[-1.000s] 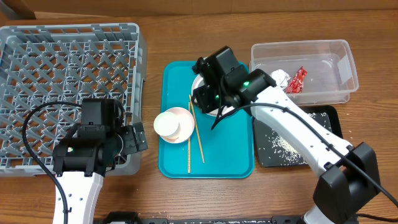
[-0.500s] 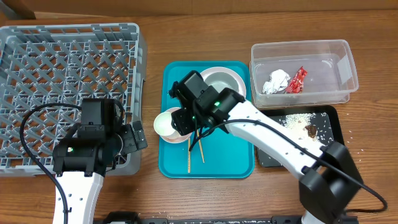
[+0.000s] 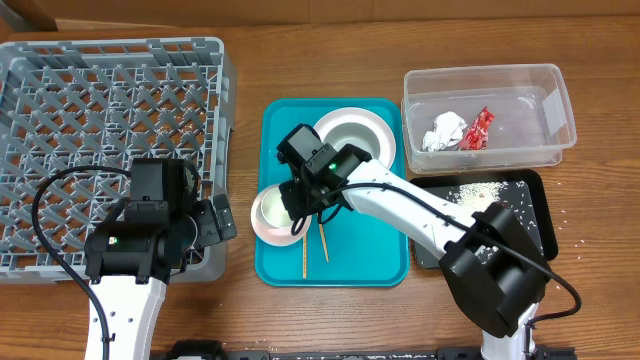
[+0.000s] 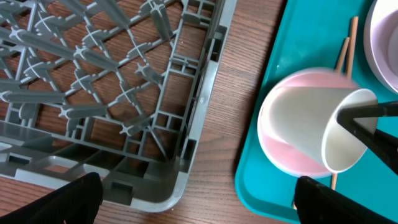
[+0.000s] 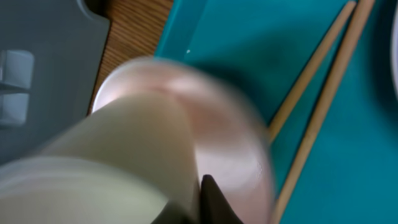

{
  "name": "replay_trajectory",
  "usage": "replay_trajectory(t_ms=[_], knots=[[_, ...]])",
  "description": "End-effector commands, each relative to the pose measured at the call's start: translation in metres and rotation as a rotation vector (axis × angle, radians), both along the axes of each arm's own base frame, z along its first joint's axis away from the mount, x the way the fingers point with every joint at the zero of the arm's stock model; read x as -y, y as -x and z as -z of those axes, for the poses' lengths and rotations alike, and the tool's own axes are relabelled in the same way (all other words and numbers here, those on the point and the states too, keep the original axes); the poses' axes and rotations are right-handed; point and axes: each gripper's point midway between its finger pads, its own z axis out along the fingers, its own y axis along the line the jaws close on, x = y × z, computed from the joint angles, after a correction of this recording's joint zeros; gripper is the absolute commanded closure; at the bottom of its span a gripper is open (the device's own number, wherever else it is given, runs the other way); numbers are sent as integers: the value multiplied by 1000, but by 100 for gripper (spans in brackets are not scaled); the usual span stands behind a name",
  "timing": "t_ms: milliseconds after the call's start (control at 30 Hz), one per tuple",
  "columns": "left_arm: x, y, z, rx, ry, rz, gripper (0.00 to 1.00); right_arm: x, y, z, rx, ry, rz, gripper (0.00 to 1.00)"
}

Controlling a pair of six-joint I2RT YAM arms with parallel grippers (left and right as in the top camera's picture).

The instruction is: Sort waste into correct bins and load items into the dishwasher

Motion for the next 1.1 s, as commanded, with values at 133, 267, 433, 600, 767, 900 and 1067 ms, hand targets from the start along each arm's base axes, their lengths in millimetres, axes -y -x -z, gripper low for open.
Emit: replay_trajectory(t_ms=[133,267,433,600,767,900,1067], knots=[[0,-5,-7,25,22,-23,0,36,-41,-70,109,-62,119,96],[15,-11,-10,49,100,20,0,70,-60,-123,190,-137,204,96],[63,-27,-29,152,305,237,0,107,-63,-160,144,-258,261,96],[115,-40,-70,332,540,512,0,106,-44,-172,-50,-452,206,96],[143,-46,-98,442,678,689,0,86,-11,-199,-170,-676,8,96],[161,-48,-113,495,773,806,0,78,4,-217,-236,-781,-65,96],[178,-47,-125,537,869,925,0,75,19,-238,-288,-897,-154,96]])
